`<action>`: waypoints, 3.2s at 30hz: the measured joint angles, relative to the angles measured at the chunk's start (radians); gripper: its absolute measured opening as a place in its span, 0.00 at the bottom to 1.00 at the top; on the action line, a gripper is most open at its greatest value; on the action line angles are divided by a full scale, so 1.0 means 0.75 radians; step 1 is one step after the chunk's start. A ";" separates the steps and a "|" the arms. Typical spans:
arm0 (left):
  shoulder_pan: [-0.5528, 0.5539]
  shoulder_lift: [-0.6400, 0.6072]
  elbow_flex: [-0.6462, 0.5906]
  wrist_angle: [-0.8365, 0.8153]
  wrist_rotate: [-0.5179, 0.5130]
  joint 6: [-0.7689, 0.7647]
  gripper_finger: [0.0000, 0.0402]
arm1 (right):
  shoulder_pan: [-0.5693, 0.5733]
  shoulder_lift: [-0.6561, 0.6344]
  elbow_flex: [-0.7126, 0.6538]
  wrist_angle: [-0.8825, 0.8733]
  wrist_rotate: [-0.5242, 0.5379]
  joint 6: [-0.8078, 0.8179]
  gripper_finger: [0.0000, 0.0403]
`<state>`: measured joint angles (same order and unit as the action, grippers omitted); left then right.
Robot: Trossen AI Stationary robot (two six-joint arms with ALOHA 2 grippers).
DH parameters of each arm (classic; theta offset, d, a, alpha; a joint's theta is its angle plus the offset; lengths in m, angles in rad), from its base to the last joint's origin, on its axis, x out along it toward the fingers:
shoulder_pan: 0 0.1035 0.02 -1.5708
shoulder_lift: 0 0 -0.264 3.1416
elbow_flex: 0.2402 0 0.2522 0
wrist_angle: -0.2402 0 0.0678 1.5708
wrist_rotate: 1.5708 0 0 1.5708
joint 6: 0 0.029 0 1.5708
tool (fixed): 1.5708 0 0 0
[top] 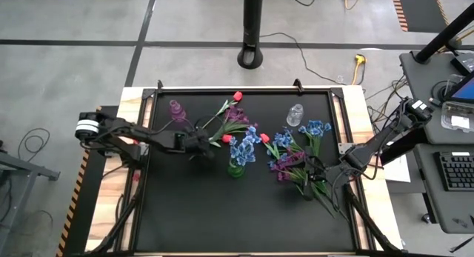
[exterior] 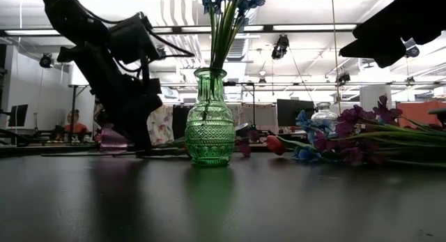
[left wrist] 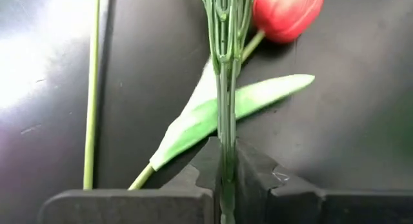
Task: Sort flowers into vase by color
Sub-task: Put the top left purple flower into the purple crystal vase
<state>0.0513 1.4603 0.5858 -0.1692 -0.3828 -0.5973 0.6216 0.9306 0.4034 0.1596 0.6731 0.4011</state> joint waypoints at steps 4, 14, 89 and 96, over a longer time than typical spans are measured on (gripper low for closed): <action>0.000 -0.103 0.000 -0.068 -0.028 -0.008 0.03 | 0.000 0.000 0.000 0.001 0.000 0.000 0.56; 0.000 -0.523 0.000 -0.230 -0.250 0.072 0.02 | 0.000 0.000 0.000 0.006 0.001 0.000 0.56; 1.150 -0.830 -0.722 1.660 0.430 0.893 0.02 | 0.000 0.001 0.001 0.046 0.012 -0.011 0.56; 1.151 -0.758 -0.708 1.671 0.422 0.873 0.02 | -0.001 0.000 0.001 0.051 0.012 -0.016 0.56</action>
<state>0.9146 0.8918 0.0545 1.0838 -0.0667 0.0577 0.6212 0.9310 0.4038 0.1982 0.6823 0.3893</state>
